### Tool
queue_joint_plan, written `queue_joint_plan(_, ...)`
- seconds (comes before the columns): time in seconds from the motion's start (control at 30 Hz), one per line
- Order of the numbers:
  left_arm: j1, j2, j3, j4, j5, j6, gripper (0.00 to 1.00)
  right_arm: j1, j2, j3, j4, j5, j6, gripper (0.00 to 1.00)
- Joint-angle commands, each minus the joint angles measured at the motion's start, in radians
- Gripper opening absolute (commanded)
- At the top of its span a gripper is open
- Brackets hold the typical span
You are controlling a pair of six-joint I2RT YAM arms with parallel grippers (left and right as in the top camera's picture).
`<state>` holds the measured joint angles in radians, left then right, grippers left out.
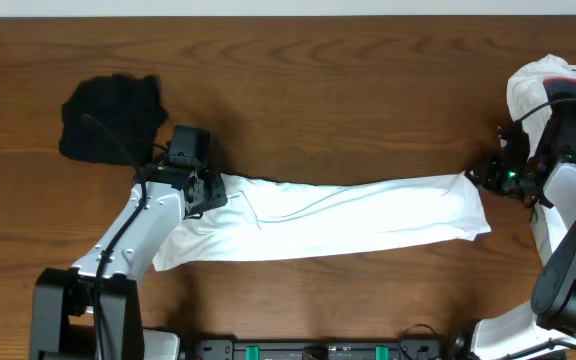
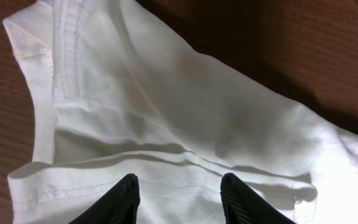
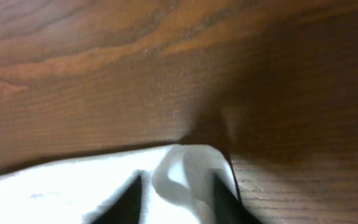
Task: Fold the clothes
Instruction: 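Grasp the strip's left and right ends with both grippers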
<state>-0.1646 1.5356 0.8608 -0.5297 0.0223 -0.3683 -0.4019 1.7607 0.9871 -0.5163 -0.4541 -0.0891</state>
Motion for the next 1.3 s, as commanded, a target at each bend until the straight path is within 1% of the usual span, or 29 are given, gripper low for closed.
queue_joint_plan(0.0, 0.0, 0.005, 0.014, -0.001, -0.005, 0.01, 0.45, -0.005, 0.005, -0.002, -0.016, 0.027, -0.018, 0.57)
queue_joint_plan(0.17, 0.0, 0.005, 0.014, -0.005, -0.005, 0.01, 0.45, -0.007, 0.003, 0.009, -0.066, 0.047, -0.018, 0.62)
queue_joint_plan(0.23, 0.0, 0.005, 0.014, -0.008, -0.006, 0.009, 0.45, -0.007, 0.003, 0.011, -0.095, 0.054, -0.018, 0.66)
queue_joint_plan(0.3, 0.0, 0.005, 0.014, -0.008, -0.006, 0.009, 0.45, -0.006, 0.004, 0.011, -0.126, 0.085, -0.017, 0.67)
queue_joint_plan(0.43, 0.0, 0.005, 0.014, -0.005, -0.005, 0.009, 0.45, 0.01, 0.004, 0.01, -0.192, 0.144, -0.017, 0.63)
queue_joint_plan(0.57, 0.0, 0.005, 0.014, -0.005, -0.005, 0.009, 0.45, 0.042, 0.005, 0.007, -0.188, 0.225, -0.017, 0.6)
queue_joint_plan(0.63, 0.0, 0.005, 0.014, -0.005, -0.005, 0.009, 0.45, 0.069, 0.005, -0.004, -0.163, 0.276, -0.017, 0.59)
queue_joint_plan(0.77, 0.0, 0.005, 0.014, -0.009, -0.005, 0.009, 0.45, 0.118, 0.007, -0.039, -0.095, 0.346, -0.017, 0.6)
queue_joint_plan(0.83, 0.0, 0.005, 0.014, -0.008, -0.005, 0.009, 0.45, 0.132, 0.007, -0.064, -0.052, 0.359, -0.017, 0.61)
queue_joint_plan(0.97, 0.0, 0.005, 0.014, -0.008, -0.005, 0.009, 0.45, 0.132, 0.007, -0.116, 0.008, 0.361, -0.011, 0.6)
queue_joint_plan(1.03, 0.0, 0.005, 0.014, -0.008, -0.005, 0.009, 0.45, 0.128, 0.007, -0.128, 0.013, 0.361, 0.011, 0.57)
queue_joint_plan(1.07, 0.0, 0.005, 0.014, -0.008, -0.005, 0.009, 0.45, 0.127, 0.007, -0.131, 0.012, 0.361, 0.025, 0.54)
queue_joint_plan(1.13, 0.0, 0.005, 0.014, -0.008, -0.005, 0.009, 0.45, 0.126, 0.007, -0.132, 0.004, 0.361, 0.055, 0.44)
queue_joint_plan(1.17, 0.0, 0.005, 0.014, -0.008, -0.006, 0.009, 0.45, 0.126, 0.007, -0.132, -0.002, 0.36, 0.068, 0.42)
queue_joint_plan(1.23, 0.0, 0.005, 0.014, -0.008, -0.006, 0.009, 0.45, 0.127, 0.007, -0.132, -0.019, 0.36, 0.086, 0.43)
queue_joint_plan(1.27, 0.0, 0.005, 0.014, -0.008, -0.005, 0.009, 0.46, 0.127, 0.007, -0.132, -0.026, 0.36, 0.086, 0.48)
